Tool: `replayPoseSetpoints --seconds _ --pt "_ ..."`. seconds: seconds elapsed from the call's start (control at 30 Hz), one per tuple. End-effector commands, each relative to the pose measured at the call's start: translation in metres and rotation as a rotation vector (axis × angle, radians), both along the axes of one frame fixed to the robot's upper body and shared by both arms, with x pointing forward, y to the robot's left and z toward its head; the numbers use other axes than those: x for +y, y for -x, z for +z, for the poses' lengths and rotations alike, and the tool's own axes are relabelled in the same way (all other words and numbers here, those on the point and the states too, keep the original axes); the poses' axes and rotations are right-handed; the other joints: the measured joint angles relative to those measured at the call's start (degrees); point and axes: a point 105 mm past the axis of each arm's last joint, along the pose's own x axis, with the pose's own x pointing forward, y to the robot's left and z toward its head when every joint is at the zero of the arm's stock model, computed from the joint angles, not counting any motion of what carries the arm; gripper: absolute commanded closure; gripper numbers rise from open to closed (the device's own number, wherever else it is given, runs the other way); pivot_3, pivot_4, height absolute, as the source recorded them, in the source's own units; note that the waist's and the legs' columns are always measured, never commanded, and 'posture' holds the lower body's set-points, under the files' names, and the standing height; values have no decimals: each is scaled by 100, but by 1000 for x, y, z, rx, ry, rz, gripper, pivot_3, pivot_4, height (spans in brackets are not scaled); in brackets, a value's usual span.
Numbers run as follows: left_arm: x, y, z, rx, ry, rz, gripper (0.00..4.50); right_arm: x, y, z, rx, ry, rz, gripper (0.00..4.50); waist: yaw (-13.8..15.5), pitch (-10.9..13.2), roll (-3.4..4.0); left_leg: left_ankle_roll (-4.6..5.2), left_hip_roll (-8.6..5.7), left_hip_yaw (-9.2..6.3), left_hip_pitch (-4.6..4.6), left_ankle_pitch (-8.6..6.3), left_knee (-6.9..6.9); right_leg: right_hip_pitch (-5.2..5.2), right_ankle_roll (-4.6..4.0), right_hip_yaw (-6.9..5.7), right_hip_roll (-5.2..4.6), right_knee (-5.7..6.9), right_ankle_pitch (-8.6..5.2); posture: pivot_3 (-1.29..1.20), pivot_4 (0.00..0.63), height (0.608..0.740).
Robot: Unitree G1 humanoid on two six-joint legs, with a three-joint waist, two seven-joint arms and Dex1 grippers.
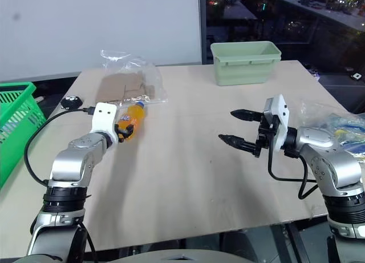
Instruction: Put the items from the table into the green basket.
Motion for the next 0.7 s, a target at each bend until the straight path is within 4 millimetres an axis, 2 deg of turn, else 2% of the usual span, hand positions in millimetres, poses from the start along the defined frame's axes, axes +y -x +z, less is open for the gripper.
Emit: replayPoseSetpoints --seconds 0.03,0.37,0.7 --pt "7 -9 14 -58 -46 14 1012 -3 1 17 -82 -8 -12 0 0 0 0 0 0 0 0 0 0 0 0 0 0 0 0 -32 0 740" --pt "22 -24 -4 -18 -56 22 1012 -2 0 18 -79 -4 -5 0 -4 -2 3 0 0 0 4 0 0 2 21 0 1 1 -12 -38 0 740" --pt "40 -24 -16 22 -37 35 1012 0 2 21 -79 -9 -12 0 -20 -7 13 0 1 1 7 0 0 2 24 0 2 2 -14 -52 0 740"
